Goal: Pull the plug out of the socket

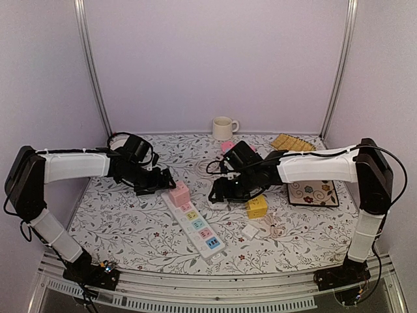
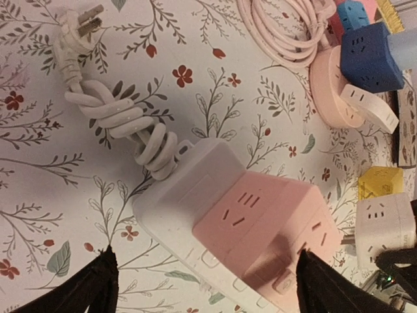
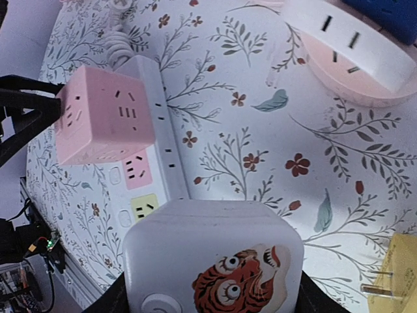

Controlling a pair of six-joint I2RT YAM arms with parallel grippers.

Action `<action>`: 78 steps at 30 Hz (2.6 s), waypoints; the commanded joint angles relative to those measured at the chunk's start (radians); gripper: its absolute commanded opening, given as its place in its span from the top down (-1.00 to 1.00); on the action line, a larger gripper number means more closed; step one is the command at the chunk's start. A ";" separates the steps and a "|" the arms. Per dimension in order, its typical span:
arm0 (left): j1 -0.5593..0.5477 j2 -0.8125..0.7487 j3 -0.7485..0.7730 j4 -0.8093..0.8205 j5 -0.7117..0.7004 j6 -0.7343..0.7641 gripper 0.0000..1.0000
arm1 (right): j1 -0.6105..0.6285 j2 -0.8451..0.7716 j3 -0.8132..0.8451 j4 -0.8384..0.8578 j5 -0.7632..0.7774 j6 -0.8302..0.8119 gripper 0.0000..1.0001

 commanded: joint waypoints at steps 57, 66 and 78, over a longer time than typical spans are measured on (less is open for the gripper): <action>0.053 -0.171 0.004 -0.147 -0.147 -0.087 -0.91 | 0.174 0.284 0.556 -0.273 0.312 -0.235 -0.69; 0.108 -0.258 -0.112 -0.133 -0.112 -0.082 -0.91 | 0.185 0.469 0.806 -0.279 0.380 -0.293 -0.76; 0.113 -0.213 -0.134 -0.090 -0.064 -0.076 -0.91 | 0.195 0.621 0.917 -0.251 0.430 -0.354 -0.63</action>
